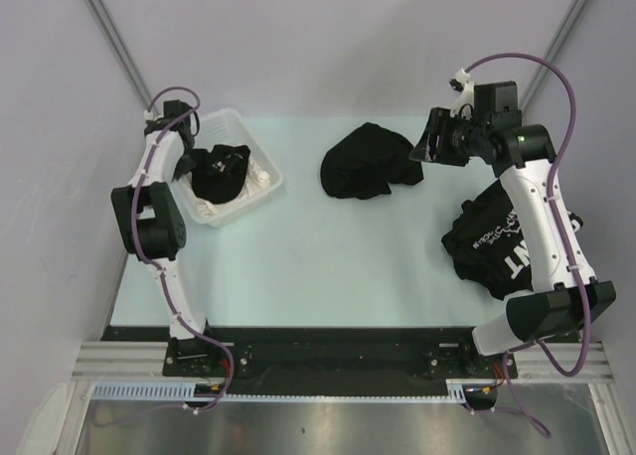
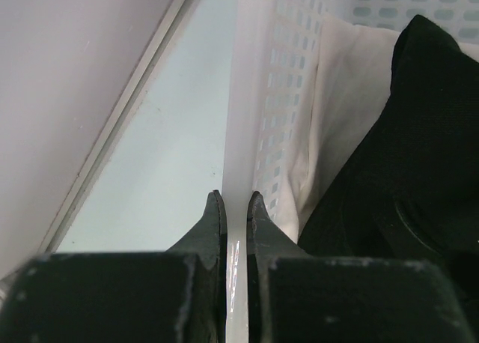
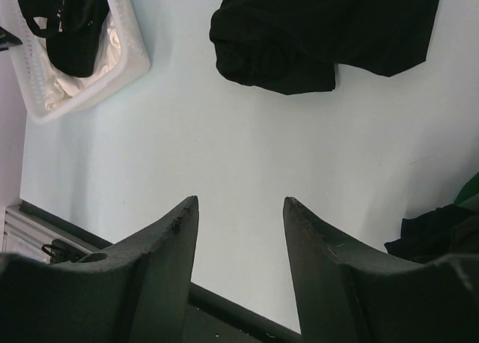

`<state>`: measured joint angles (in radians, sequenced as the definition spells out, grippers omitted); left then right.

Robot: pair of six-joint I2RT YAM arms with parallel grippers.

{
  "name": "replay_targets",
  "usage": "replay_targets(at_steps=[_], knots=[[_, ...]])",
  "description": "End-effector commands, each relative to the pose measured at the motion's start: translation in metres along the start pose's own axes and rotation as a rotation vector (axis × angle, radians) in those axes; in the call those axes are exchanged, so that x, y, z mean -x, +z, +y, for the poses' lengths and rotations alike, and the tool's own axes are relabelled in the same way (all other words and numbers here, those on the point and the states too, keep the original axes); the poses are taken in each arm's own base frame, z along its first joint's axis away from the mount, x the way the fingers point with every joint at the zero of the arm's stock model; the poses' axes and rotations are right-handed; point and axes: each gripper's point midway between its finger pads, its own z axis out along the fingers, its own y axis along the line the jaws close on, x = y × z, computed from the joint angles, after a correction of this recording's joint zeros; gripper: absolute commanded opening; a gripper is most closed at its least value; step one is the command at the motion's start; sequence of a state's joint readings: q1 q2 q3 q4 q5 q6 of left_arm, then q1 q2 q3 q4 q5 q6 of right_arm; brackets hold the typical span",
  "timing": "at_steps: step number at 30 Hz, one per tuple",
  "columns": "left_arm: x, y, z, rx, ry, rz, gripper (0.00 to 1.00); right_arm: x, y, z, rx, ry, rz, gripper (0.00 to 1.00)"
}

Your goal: Fold and stack the t-shirts

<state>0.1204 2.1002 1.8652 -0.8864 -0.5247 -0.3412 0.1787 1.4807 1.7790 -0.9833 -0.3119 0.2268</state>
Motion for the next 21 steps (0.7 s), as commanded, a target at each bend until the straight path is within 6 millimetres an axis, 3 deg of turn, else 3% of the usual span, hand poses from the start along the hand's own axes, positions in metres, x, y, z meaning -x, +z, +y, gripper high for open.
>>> replay_targets(at_steps=[1,8,9,11,15,17,18,21], knots=[[0.017,-0.004,0.014,0.023,-0.053,-0.032,0.00,0.003,-0.008,0.006,0.032,-0.019,-0.013,0.54],[0.016,-0.024,-0.004,-0.161,-0.049,-0.070,0.15,-0.003,-0.001,0.006,0.050,-0.004,0.003,0.54],[0.012,-0.024,-0.006,-0.175,-0.048,-0.062,0.25,-0.005,-0.001,0.007,0.057,-0.002,0.006,0.54],[0.008,-0.023,-0.008,-0.186,-0.043,-0.050,0.30,-0.004,-0.001,0.008,0.062,0.006,0.002,0.54],[0.004,-0.025,-0.004,-0.178,-0.039,-0.046,0.33,-0.004,-0.003,0.009,0.068,0.001,-0.008,0.54],[0.009,-0.033,0.000,-0.177,-0.052,-0.074,0.36,-0.005,-0.004,0.009,0.067,0.001,-0.008,0.54],[0.010,-0.034,0.004,-0.165,-0.050,-0.081,0.43,-0.006,-0.005,0.010,0.071,-0.001,-0.008,0.54],[0.016,-0.044,0.006,-0.182,-0.054,-0.096,0.45,-0.008,-0.004,0.008,0.071,0.002,-0.006,0.54]])
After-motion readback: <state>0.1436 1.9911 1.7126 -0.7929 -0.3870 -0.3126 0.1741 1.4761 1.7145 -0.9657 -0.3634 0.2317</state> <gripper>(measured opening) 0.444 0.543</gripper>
